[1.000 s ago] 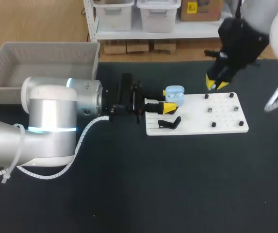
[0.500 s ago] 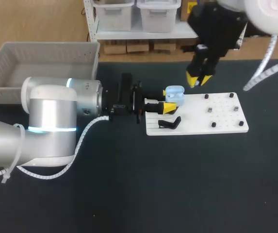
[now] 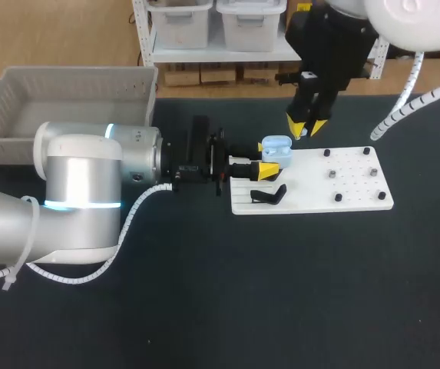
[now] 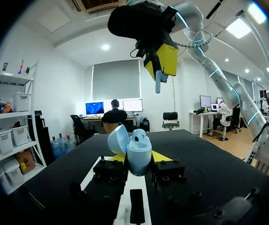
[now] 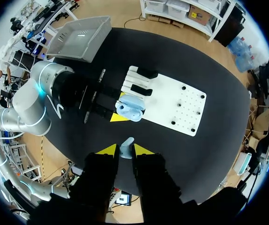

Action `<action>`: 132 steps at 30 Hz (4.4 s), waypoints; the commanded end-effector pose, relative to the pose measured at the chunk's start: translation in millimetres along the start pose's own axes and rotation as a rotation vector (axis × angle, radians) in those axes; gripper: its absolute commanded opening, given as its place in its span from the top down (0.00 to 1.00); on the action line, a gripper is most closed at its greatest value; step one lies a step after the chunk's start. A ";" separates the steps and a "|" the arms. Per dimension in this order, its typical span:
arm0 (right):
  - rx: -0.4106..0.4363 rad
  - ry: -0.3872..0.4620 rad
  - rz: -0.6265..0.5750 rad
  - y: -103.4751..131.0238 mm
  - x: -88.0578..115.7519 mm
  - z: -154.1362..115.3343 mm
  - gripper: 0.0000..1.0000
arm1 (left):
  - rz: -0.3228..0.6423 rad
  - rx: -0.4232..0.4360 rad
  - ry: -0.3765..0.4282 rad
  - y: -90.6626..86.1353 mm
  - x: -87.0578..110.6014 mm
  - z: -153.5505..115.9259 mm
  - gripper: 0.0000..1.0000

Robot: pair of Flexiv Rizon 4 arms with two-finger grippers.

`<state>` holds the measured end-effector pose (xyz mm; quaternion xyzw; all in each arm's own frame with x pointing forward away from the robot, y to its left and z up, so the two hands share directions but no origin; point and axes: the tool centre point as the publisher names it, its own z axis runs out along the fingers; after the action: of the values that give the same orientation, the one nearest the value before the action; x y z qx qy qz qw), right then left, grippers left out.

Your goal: Pick up each earbud case from the left stands, insert the matching earbuds, close the lid, and place the case in the box.

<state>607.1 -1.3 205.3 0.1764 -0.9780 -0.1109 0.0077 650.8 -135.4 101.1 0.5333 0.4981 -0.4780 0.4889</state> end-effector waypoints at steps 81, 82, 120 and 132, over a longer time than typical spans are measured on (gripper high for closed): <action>-0.031 0.092 -0.264 4.9 -38.3 60.7 1.00 | 0.002 -0.006 -0.001 -1.6 0.5 0.2 1.00; -0.032 0.093 -0.264 4.9 -38.1 61.1 1.00 | 0.002 -0.006 -0.001 -1.6 0.5 0.2 1.00; 0.013 0.118 -0.276 8.1 -35.2 61.7 0.00 | 0.002 -0.006 -0.001 -1.6 0.5 0.2 1.00; -0.013 0.010 -0.187 1.8 -36.4 28.5 0.00 | 0.002 -0.006 -0.001 -1.6 0.5 0.2 1.00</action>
<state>642.0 27.9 177.6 0.2867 -0.9510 -0.1120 0.0282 650.8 -135.5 101.0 0.5333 0.4982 -0.4778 0.4889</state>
